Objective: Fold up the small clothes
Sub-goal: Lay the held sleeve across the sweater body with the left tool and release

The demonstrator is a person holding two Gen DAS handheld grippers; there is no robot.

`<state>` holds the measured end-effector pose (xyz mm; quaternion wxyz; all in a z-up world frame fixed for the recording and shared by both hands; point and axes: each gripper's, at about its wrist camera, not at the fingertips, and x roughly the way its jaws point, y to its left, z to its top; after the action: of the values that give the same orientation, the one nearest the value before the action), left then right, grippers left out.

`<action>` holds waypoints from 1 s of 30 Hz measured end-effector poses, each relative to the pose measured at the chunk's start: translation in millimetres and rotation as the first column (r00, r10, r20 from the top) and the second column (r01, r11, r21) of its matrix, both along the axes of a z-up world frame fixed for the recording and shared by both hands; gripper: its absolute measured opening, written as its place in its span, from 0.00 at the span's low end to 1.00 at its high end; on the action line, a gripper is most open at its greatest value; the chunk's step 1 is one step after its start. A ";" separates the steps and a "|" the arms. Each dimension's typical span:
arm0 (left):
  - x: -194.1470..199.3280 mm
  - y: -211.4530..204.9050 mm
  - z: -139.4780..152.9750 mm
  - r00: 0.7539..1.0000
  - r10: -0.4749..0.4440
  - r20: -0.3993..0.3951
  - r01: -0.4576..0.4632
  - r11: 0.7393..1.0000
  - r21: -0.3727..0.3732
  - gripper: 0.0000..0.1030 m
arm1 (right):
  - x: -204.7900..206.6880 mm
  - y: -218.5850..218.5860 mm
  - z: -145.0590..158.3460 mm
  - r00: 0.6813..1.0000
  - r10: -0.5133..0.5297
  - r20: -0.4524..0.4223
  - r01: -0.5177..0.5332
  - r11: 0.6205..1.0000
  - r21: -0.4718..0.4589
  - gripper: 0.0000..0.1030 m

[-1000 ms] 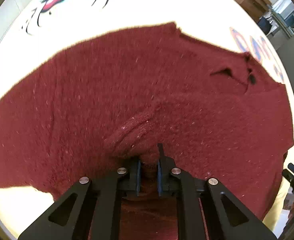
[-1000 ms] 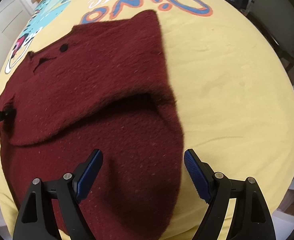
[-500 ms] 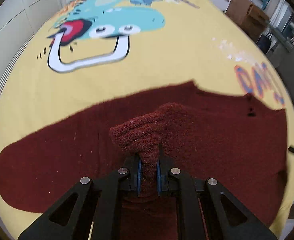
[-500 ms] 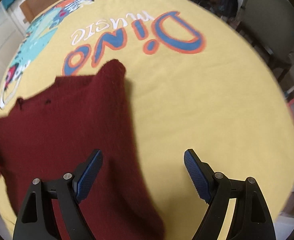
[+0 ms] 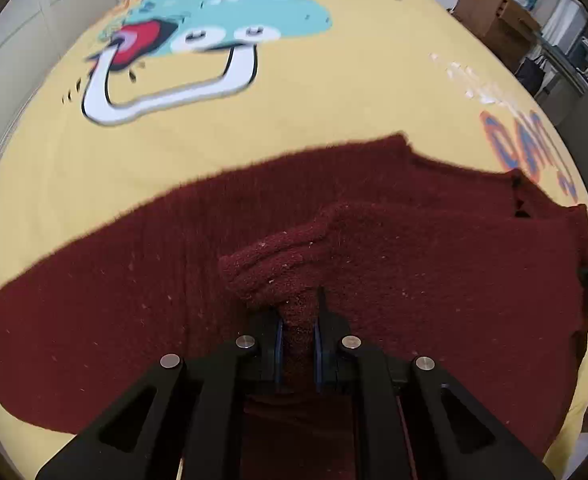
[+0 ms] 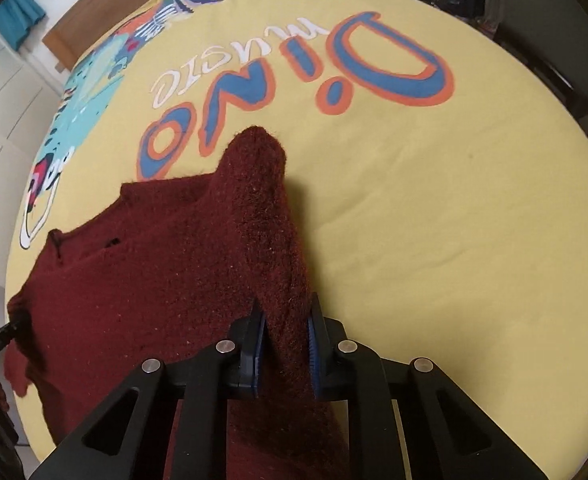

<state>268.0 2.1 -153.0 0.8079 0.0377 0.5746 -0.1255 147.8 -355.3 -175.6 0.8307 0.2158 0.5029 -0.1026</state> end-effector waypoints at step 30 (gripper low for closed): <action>-47.6 -66.9 -31.5 0.991 -0.065 0.117 0.064 0.998 0.011 0.99 | 16.9 194.8 1.8 0.935 0.352 0.047 -0.305 0.863 -0.403 1.00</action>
<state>220.4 -64.8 -184.5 0.8356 0.0666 0.5250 -0.1471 164.7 -160.5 -173.8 0.8904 -0.0366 0.4515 -0.0445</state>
